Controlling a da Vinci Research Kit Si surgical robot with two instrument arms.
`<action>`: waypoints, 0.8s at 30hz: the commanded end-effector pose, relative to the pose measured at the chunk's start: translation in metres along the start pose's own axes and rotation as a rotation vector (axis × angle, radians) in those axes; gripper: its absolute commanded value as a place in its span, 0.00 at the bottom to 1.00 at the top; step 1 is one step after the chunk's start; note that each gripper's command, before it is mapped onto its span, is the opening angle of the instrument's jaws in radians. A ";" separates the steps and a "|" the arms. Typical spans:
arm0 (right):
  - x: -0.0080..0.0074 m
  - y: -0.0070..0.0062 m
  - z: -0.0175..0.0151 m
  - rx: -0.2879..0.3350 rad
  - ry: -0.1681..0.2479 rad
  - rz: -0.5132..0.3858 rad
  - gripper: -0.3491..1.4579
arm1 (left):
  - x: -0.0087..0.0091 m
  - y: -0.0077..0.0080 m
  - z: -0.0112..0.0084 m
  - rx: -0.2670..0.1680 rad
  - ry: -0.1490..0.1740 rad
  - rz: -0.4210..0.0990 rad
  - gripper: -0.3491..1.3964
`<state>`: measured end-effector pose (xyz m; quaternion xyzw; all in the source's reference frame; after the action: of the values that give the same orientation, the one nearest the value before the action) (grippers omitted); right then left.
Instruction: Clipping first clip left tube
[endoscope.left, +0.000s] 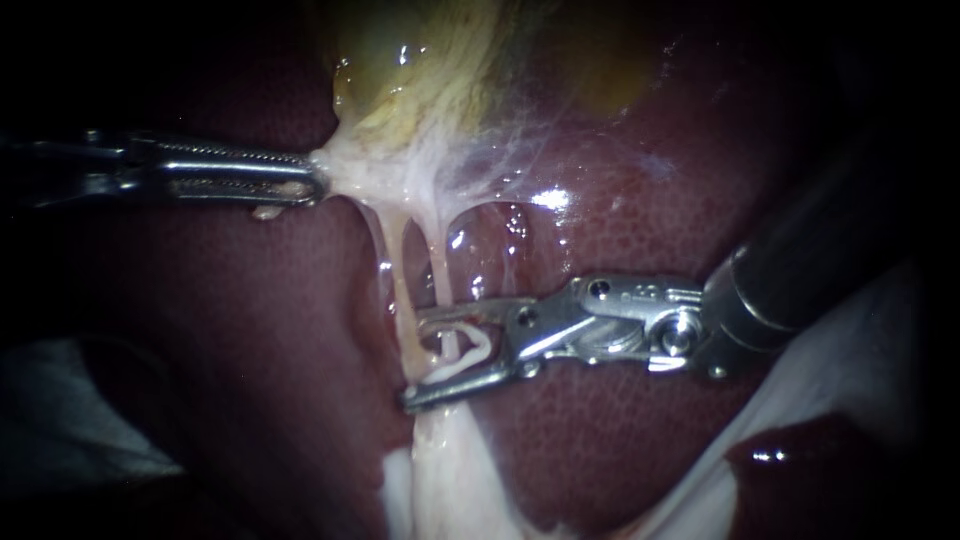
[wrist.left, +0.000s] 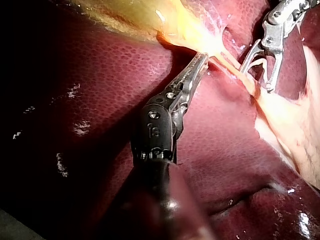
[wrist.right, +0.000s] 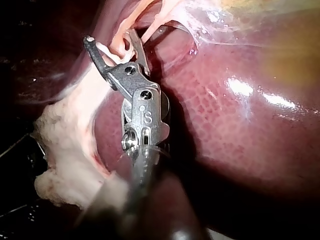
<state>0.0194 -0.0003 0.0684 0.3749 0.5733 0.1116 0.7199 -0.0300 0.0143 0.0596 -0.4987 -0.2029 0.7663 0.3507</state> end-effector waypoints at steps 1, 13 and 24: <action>-0.0001 0.0000 0.0003 0.007 0.010 0.005 0.46 | 0.0000 0.0000 0.0000 0.001 0.000 0.000 0.00; -0.0006 0.0004 0.0026 0.067 0.049 0.013 0.45 | 0.0001 0.0000 0.0001 0.001 0.000 -0.001 0.00; 0.0003 -0.0011 0.0025 0.110 0.073 0.020 0.45 | 0.0001 0.0001 0.0001 0.001 0.000 -0.001 0.00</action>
<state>0.0215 -0.0019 0.0674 0.4163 0.6007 0.1000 0.6751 -0.0302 0.0143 0.0595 -0.4984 -0.2025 0.7663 0.3514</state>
